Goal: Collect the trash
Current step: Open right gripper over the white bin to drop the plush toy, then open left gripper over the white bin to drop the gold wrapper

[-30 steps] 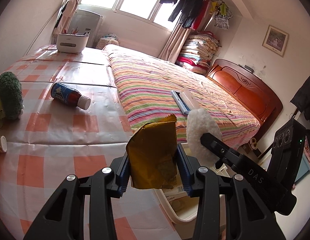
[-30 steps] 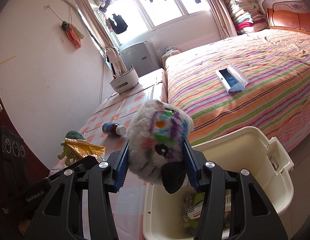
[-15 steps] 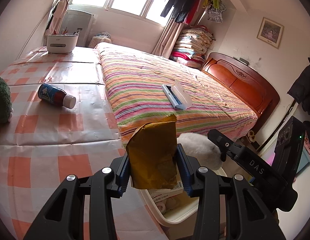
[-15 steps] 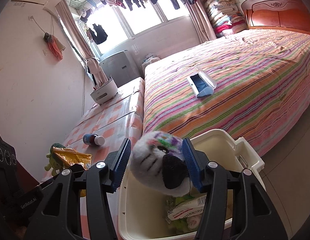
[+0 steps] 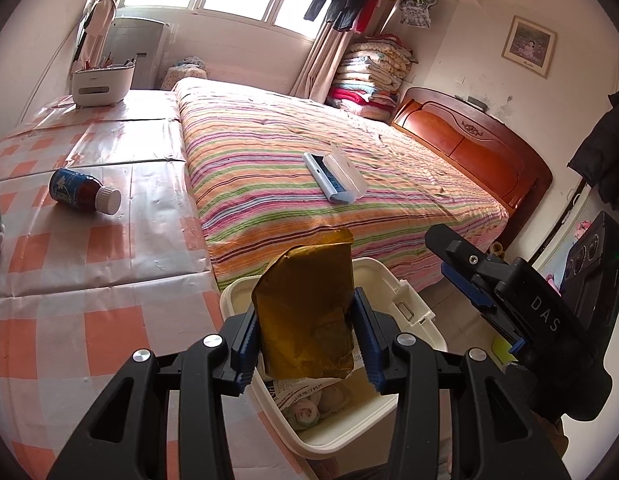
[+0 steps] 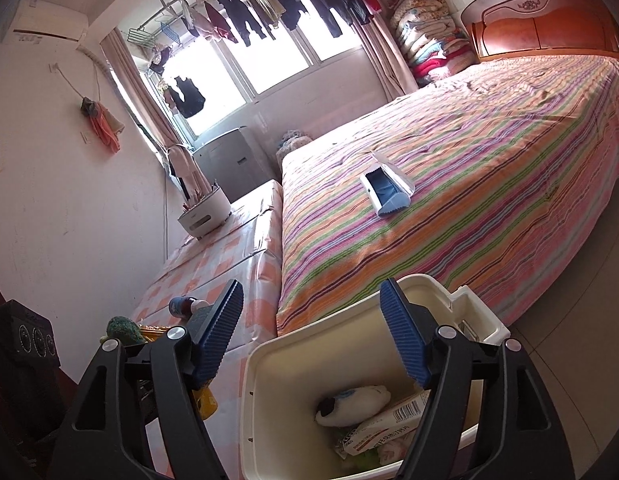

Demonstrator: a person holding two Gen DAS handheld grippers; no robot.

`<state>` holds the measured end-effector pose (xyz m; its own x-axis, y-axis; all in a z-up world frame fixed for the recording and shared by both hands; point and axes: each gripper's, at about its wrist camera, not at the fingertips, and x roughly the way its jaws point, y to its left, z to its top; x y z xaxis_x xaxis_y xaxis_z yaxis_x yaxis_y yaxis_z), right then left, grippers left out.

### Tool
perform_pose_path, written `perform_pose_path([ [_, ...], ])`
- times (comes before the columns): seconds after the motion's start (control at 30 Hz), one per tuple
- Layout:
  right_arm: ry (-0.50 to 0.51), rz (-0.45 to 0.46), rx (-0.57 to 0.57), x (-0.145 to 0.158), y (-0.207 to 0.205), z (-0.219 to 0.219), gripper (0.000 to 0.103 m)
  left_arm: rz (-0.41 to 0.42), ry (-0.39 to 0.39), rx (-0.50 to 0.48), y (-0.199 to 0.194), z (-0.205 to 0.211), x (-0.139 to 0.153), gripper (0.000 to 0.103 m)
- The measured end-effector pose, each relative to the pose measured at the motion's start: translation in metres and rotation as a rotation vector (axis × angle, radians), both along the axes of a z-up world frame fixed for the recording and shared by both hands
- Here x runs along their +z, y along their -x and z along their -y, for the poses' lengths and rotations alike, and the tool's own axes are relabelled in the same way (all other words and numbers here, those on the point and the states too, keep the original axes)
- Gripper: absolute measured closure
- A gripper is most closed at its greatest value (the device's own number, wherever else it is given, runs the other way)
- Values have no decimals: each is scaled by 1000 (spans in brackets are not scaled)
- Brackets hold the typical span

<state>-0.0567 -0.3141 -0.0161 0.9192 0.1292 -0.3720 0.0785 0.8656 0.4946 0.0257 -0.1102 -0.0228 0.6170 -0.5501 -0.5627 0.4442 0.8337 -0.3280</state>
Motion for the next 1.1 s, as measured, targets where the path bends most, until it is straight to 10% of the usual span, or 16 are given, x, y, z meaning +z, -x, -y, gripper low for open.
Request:
perform_pose_path([
  [0.4, -44, 37, -51, 1, 8, 16, 30, -9, -32, -64, 1, 28, -3, 59],
  [0.7, -50, 42, -58, 0, 8, 19, 29, 1, -34, -28, 3, 28, -1, 26],
  [1.1, -35, 17, -26, -2, 0, 4, 27, 36, -54, 46, 4, -10, 7, 26],
])
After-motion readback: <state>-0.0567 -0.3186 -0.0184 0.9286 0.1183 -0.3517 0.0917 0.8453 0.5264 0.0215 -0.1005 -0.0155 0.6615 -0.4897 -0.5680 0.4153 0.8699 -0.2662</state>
